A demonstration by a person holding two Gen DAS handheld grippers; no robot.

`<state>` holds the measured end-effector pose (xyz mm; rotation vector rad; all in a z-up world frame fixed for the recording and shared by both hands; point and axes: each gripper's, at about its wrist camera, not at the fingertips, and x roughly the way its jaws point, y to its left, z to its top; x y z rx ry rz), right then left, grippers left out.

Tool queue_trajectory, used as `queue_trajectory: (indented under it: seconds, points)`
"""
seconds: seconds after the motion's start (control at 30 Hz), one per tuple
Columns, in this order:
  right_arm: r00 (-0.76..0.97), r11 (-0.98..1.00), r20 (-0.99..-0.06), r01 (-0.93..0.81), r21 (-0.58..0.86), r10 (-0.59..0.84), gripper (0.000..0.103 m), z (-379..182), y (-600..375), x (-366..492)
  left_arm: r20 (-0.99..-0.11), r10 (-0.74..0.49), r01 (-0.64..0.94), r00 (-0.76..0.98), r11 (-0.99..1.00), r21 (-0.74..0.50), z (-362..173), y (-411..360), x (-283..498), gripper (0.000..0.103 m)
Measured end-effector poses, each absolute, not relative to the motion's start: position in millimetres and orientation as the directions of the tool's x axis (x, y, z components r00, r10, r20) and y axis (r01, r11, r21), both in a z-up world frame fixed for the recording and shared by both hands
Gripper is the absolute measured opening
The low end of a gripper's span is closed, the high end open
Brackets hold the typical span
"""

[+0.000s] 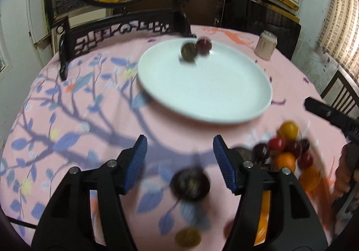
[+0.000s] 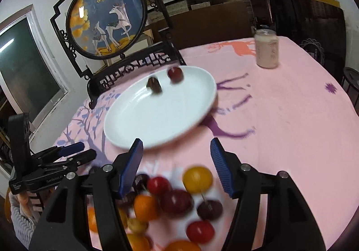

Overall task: Organize fruits
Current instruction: 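Lower both held fruits onto the white plate and open both tools, then grasp another mangosteen with the left tool while the right tool grasps a yellow tomato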

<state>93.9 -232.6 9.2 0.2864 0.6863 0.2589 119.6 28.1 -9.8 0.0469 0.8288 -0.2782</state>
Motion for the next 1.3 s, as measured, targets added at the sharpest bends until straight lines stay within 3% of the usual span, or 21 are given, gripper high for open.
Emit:
queue_trajectory:
  seconds: [0.47,0.53,0.63,0.77,1.03,1.3]
  points:
    - [0.719,0.920,-0.606,-0.119,0.374,0.340,0.063,0.7,-240.2,88.6,-0.783,-0.181,0.333,0.595,0.942,0.036,-37.2,9.2,95.7,0.066]
    - [0.702,0.920,-0.625,-0.114,0.375,0.342,0.063,-3.4,-240.0,91.0,-0.794,-0.168,0.334,0.585,0.941,0.047,-42.5,7.1,98.2,0.063]
    - [0.675,0.920,-0.654,-0.099,0.379,0.342,0.063,-11.9,-240.4,95.7,-0.794,-0.185,0.338,0.579,0.941,0.027,-42.8,7.4,99.4,0.043]
    - [0.648,0.912,-0.675,-0.075,0.404,0.352,0.063,-22.7,-245.0,104.3,-0.795,-0.204,0.335,0.571,0.942,-0.002,-41.7,9.8,101.0,0.041]
    - [0.589,0.872,-0.690,-0.051,0.487,0.420,0.037,-44.6,-242.6,119.9,-0.785,-0.213,0.338,0.582,0.941,-0.005,-38.5,6.5,97.9,0.041]
    - [0.705,0.860,-0.587,-0.064,0.506,0.398,0.037,-6.7,-251.4,108.5,-0.736,-0.248,0.309,0.629,0.949,-0.056,-5.6,11.8,111.6,0.041]
